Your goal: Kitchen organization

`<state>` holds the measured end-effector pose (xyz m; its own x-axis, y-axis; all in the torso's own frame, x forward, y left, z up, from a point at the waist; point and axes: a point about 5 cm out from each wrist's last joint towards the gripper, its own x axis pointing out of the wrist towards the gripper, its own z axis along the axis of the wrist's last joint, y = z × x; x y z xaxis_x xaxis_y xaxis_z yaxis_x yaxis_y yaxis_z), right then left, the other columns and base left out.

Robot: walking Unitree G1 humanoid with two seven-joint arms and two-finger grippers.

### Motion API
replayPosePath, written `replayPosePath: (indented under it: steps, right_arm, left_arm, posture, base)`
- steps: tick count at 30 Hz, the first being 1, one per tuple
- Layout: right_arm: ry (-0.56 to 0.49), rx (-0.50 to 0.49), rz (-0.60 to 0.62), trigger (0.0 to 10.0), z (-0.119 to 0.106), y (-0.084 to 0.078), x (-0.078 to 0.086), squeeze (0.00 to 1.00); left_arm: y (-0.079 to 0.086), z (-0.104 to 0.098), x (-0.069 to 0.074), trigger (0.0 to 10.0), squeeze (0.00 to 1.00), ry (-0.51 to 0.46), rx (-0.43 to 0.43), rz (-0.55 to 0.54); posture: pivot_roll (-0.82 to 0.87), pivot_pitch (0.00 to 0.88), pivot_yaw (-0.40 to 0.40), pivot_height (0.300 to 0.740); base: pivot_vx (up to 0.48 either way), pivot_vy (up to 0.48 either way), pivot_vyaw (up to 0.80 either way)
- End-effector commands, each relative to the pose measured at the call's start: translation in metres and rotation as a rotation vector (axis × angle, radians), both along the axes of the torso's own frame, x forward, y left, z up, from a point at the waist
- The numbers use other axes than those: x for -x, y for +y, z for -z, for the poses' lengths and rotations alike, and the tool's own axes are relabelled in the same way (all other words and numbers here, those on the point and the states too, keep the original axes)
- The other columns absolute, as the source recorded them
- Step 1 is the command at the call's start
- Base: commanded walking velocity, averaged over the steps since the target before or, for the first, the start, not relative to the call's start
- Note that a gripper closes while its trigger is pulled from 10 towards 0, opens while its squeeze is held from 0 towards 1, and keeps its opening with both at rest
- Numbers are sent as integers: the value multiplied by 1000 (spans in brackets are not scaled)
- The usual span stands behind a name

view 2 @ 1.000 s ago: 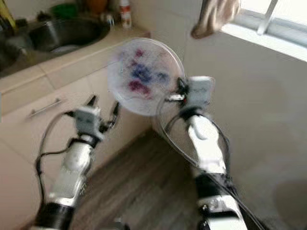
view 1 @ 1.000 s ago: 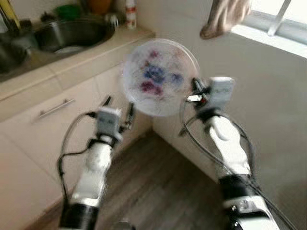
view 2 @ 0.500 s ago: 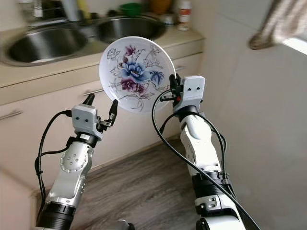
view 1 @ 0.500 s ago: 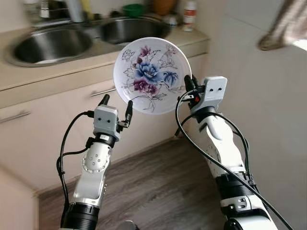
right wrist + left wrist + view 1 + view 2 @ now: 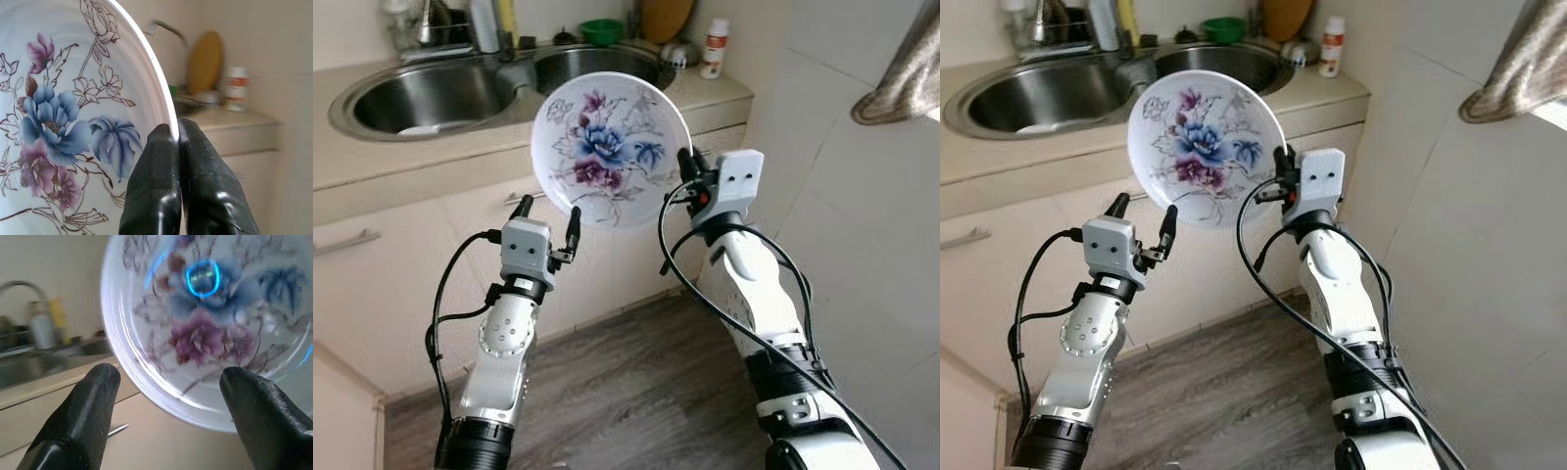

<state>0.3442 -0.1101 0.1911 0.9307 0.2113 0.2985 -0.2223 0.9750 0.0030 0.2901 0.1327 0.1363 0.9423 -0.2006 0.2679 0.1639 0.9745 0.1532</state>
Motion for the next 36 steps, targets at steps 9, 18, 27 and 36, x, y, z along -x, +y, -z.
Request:
replayPosePath:
  steps: [9, 18, 27, 36]
  right_arm:
    - [-41, 22, 18, 10000, -10, 1, -2, 0]
    - [-85, -79, 38, 10000, -30, -4, -6, 0]
    - [-163, -152, 40, 10000, -58, -4, -10, 0]
    - [-201, -115, 22, 10000, -63, 6, -7, 0]
  left_arm:
    - [2, -4, -2, 10000, 0, -17, -9, -3]
    - [2, -4, -2, 10000, 0, -18, -9, -2]
    - [1, -4, -2, 10000, 0, -17, -11, 2]
    - [1, -4, -2, 10000, 0, -18, -11, 3]
  posture:
    - [-20, 0, -26, 740]
    - [-19, 0, -25, 740]
    - [-21, 0, -24, 740]
    - [-16, 0, -25, 740]
  base:
    - [391, 0, 622]
    - [385, 0, 356]
    - [359, 0, 0]
    - [341, 0, 0]
